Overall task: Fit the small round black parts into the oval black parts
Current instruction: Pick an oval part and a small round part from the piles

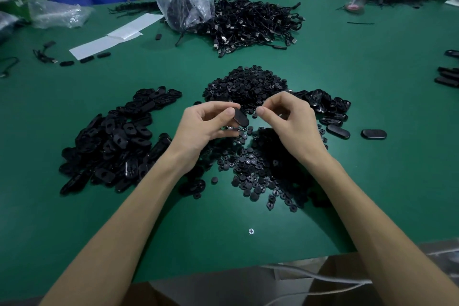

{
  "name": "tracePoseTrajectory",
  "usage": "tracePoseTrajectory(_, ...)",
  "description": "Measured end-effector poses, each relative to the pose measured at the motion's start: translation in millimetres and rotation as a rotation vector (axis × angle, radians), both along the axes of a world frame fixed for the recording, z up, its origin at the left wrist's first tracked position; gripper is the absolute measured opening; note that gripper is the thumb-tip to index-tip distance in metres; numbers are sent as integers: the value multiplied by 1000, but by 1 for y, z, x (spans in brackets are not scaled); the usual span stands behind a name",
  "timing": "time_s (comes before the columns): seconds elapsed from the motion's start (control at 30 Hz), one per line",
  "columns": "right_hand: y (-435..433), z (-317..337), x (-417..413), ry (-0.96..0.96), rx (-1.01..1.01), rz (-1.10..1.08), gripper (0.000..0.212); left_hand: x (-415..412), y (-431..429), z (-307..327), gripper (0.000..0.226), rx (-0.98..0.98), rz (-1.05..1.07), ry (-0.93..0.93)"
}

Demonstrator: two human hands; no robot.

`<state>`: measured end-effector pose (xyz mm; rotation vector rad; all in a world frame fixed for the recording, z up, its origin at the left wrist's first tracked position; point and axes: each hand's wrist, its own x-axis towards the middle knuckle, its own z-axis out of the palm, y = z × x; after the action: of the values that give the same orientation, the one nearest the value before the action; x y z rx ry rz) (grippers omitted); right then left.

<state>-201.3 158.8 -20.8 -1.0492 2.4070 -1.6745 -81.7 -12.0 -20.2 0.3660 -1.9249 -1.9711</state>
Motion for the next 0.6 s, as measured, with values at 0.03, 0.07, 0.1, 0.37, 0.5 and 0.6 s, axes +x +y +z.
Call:
tracePoseTrajectory(0.03,0,0,0,-6,-3,-6,11,0,0,0,22,8,-1,1)
tracePoseTrajectory(0.07,0,0,-1,-16,-7,-11,11,0,-1,0,23,13,-4,2)
tracePoseTrajectory(0.1,0,0,-1,-28,-14,-13,11,0,-2,-1,23,17,-5,3)
tracePoseTrajectory(0.37,-1,-2,2,-37,-24,-5,12,-1,-2,0,22,42,-11,20)
tracePoseTrajectory(0.5,-1,-2,2,-32,11,-24,11,-1,-2,0,20,31,-9,0)
tracePoseTrajectory(0.6,-1,-2,2,-26,55,-57,11,0,-7,2,14,-82,92,-66)
